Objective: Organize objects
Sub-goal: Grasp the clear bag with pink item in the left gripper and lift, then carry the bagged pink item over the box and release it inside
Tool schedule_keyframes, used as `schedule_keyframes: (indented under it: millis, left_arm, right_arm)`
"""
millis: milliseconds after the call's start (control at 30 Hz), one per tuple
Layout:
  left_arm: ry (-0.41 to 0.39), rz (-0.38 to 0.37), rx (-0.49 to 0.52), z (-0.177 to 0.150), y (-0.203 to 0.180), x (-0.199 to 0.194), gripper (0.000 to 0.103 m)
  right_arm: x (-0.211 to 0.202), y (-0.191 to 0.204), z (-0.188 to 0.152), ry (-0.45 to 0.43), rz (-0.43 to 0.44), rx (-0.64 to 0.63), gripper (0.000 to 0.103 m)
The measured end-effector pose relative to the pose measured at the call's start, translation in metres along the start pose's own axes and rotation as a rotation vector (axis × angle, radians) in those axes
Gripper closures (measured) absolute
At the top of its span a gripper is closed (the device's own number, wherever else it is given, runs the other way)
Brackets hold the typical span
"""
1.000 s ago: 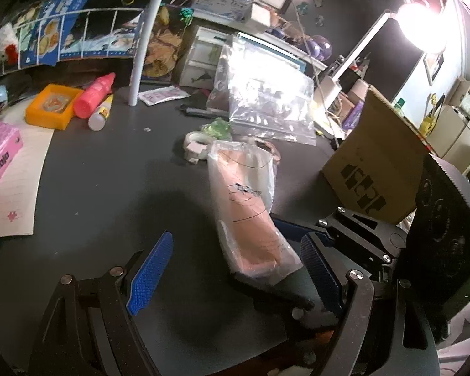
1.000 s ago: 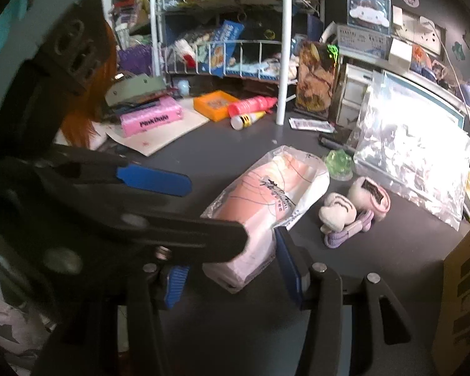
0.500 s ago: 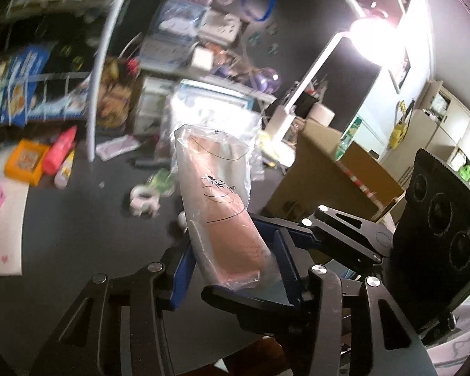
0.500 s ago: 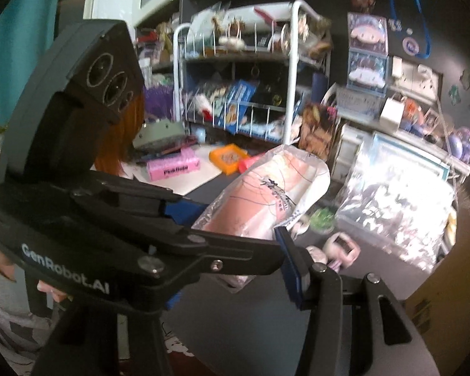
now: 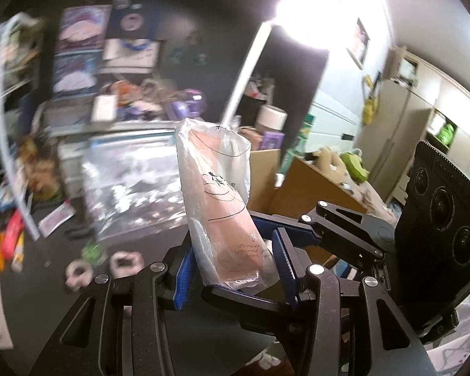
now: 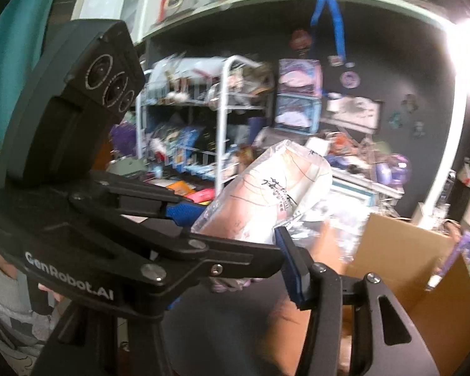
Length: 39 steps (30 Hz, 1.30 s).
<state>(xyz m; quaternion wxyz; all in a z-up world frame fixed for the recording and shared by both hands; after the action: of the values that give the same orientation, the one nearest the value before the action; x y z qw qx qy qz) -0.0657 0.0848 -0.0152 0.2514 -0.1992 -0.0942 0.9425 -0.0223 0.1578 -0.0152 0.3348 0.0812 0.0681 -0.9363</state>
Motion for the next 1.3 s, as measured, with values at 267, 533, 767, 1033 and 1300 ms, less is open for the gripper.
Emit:
schedule_keyframes:
  millis: [267,533,767,1033,1300]
  left_arm:
    - [0.061,-0.093,0.037,0.01,-0.043,0.052,0.061]
    - [0.141,-0.139,0.013,0.004,-0.056,0.088,0.061]
    - [0.165,-0.145,-0.006,0.002,-0.055,0.095,0.058]
    - [0.147,-0.116,0.014,0.004,-0.053,0.091,0.032]
    - [0.133,-0.111,0.009,0.004,-0.051,0.082,0.03]
  right_arm:
    - [-0.032,-0.06,-0.004,0.005,-0.114,0.049,0.054]
    - [-0.041,-0.097,-0.017,0.064,-0.164,0.113,0.054]
    - [-0.037,-0.108,-0.023,0.101,-0.152,0.165,0.049]
    - [-0.038,-0.108,-0.024,0.105,-0.165,0.159,0.035]
    - [-0.04,-0.106,-0.023,0.099,-0.18,0.15,0.027]
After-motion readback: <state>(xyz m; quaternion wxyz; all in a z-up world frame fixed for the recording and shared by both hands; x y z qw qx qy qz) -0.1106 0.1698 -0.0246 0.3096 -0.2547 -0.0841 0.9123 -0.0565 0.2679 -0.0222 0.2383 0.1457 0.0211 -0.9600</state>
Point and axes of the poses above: each gripper's, at about its wrist camera, not at the fingertips, and x roughly the way its jaws point, y to its left, z to its top, the point moved 3 cm from there along x, roughly the way its jaws point, and after that the axes turned 13 degrees about -y, right-handed, at the moved point
